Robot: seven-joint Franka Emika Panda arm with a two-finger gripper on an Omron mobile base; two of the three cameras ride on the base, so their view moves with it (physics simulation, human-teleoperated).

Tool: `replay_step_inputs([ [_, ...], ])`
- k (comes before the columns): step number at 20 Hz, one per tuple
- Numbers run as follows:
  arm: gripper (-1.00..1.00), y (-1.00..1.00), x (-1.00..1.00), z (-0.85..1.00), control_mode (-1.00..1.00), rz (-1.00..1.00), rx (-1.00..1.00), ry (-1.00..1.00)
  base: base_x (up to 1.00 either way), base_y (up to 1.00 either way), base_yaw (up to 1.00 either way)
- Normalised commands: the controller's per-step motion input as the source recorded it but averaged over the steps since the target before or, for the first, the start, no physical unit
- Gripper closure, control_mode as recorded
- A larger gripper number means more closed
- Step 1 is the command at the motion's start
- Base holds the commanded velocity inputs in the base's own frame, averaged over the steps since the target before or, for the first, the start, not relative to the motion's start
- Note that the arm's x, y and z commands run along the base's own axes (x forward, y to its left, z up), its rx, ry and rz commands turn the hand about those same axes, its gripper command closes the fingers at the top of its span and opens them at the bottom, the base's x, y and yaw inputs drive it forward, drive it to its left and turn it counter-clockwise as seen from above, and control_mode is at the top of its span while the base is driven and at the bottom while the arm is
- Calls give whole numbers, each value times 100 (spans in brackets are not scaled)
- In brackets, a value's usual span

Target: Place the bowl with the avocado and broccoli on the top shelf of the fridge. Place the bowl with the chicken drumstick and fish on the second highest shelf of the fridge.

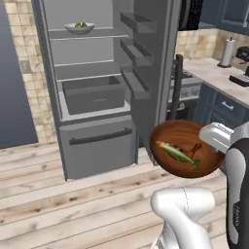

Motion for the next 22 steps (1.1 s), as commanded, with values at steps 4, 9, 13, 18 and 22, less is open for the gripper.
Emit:
replay_step_inputs([
  [4, 100, 0, 0, 0, 100, 0, 0, 0, 90, 99, 7],
  [9, 100, 0, 0, 0, 100, 0, 0, 0, 100, 60, -2],
  [13, 100, 0, 0, 0, 100, 0, 0, 0, 100, 43, -2],
  [18, 100, 0, 0, 0, 100, 0, 0, 0, 100, 44, -5],
  [22, 100, 0, 0, 0, 100, 0, 0, 0, 100, 41, -6],
])
